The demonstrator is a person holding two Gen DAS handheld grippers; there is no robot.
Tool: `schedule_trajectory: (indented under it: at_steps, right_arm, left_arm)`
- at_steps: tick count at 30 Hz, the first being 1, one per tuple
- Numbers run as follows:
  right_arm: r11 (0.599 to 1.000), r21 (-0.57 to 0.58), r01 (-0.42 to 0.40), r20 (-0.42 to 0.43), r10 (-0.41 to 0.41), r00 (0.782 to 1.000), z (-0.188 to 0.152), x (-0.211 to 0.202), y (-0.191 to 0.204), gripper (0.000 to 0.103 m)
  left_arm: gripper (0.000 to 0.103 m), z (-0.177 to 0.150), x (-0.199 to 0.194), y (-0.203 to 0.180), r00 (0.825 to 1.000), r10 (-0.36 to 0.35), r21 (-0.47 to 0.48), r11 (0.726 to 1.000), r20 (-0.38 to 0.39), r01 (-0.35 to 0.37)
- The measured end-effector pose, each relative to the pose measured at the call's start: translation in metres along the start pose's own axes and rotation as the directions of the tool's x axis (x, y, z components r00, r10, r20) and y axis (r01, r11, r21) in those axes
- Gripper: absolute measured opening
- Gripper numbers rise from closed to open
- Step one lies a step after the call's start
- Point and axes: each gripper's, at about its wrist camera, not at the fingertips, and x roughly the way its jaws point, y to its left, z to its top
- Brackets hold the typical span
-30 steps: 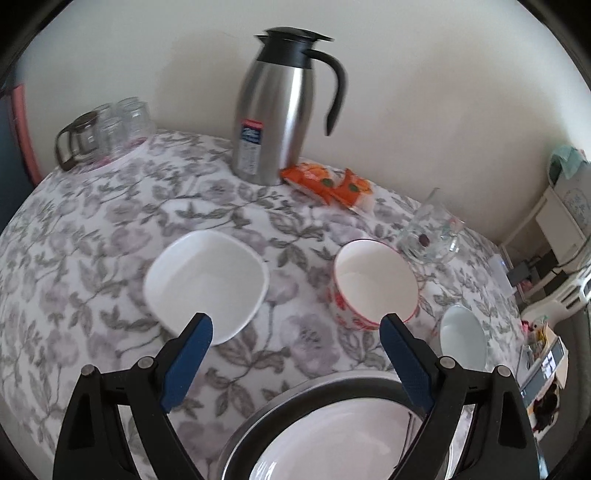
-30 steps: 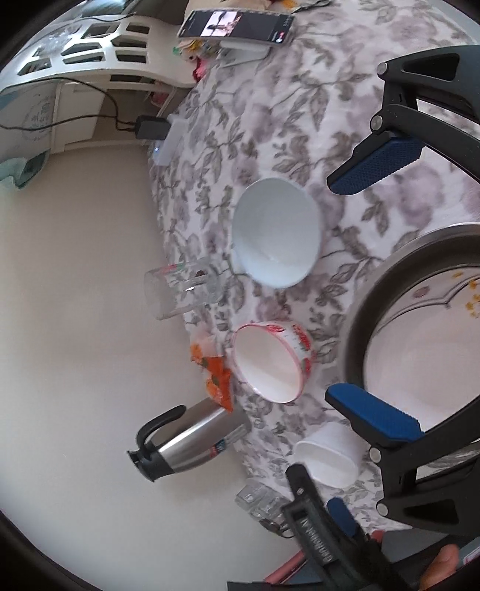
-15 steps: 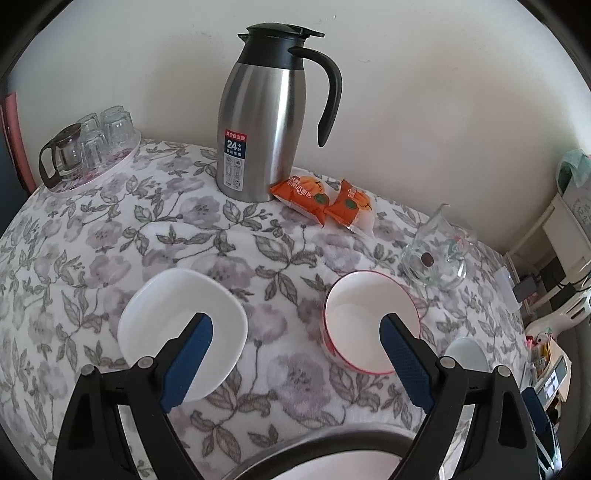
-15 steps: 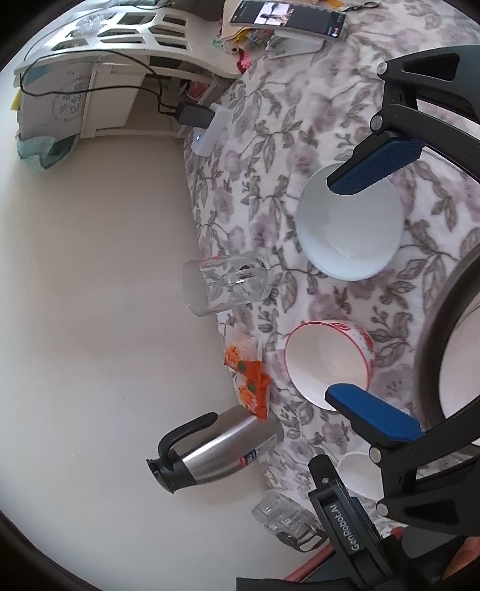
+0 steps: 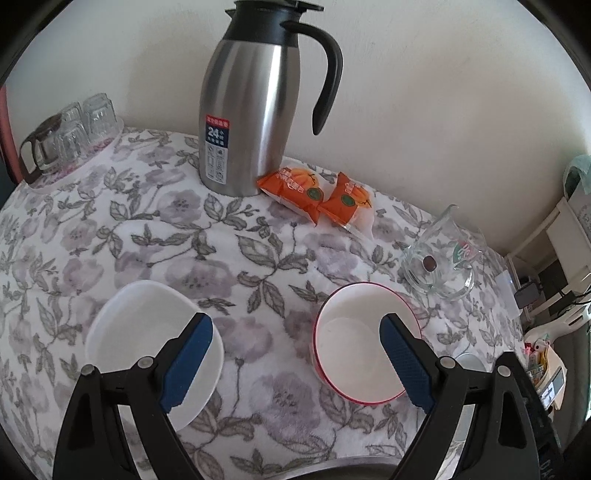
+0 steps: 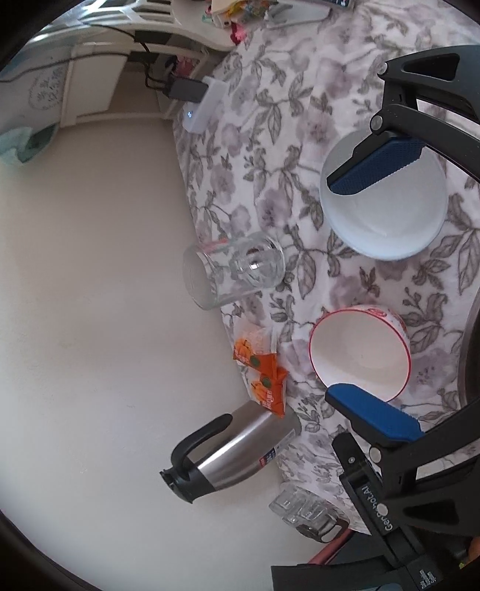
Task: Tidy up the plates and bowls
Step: 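Move the right gripper to the rim of the red-rimmed strawberry bowl, then close the right gripper on the strawberry bowl rim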
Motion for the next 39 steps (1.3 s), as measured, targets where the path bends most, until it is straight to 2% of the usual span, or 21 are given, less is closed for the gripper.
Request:
schedule_trajectory:
  at_steps: [5, 12, 19, 21, 24, 27, 28, 30, 32, 39]
  right_arm:
    - [1.0, -0.007, -0.016, -0.043, 0.016, 0.999, -0.002, 0.015, 0.004, 0.099]
    - [0.999, 0.017, -0.048, -0.11, 0.049, 0.993, -0.008, 0.035, 0.0, 0.065]
    - [0.994, 0.0, -0.11, -0.166, 0.109, 0.98, -0.015, 0.051, 0.011, 0.043]
    - [0.993, 0.001, -0.121, -0.186, 0.119, 0.975, -0.016, 0.055, 0.014, 0.039]
    - [0.996, -0.026, -0.091, -0.215, 0.083, 0.973, -0.02, 0.065, 0.02, 0.033]
    - [0.996, 0.004, -0.087, -0.253, 0.085, 0.964, -0.025, 0.075, 0.016, 0.026]
    - [0.996, 0.017, -0.086, -0.264, 0.087, 0.96, -0.026, 0.078, 0.014, 0.024]
    - [0.996, 0.034, -0.08, -0.284, 0.086, 0.955, -0.029, 0.083, 0.011, 0.019]
    - [0.994, 0.052, -0.092, -0.29, 0.103, 0.951, -0.031, 0.085, 0.007, 0.018]
    - [0.997, 0.03, -0.076, -0.298, 0.082, 0.951, -0.032, 0.085, 0.005, 0.016]
  left_arm:
    - [0.092, 0.002, 0.006, -0.001, 1.0, -0.002, 0.006, 1.0, -0.005, 0.002]
    - [0.092, 0.001, 0.019, -0.004, 0.999, -0.021, 0.019, 1.0, -0.039, 0.022]
    - [0.088, 0.0, 0.027, -0.016, 0.998, -0.035, 0.066, 0.997, -0.044, 0.038]
    - [0.087, 0.0, 0.032, -0.018, 0.998, -0.035, 0.074, 0.997, -0.054, 0.039]
    - [0.087, -0.002, 0.037, -0.018, 0.998, -0.029, 0.085, 0.996, -0.063, 0.034]
    - [0.085, -0.002, 0.041, -0.018, 0.997, -0.028, 0.092, 0.995, -0.07, 0.034]
    - [0.081, -0.002, 0.043, -0.018, 0.997, -0.028, 0.091, 0.995, -0.073, 0.034]
    - [0.079, -0.003, 0.047, -0.017, 0.996, -0.027, 0.086, 0.996, -0.084, 0.035]
    - [0.073, -0.004, 0.051, -0.016, 0.996, -0.022, 0.086, 0.996, -0.091, 0.03]
    - [0.056, -0.007, 0.057, -0.017, 0.993, -0.024, 0.093, 0.995, -0.112, 0.034]
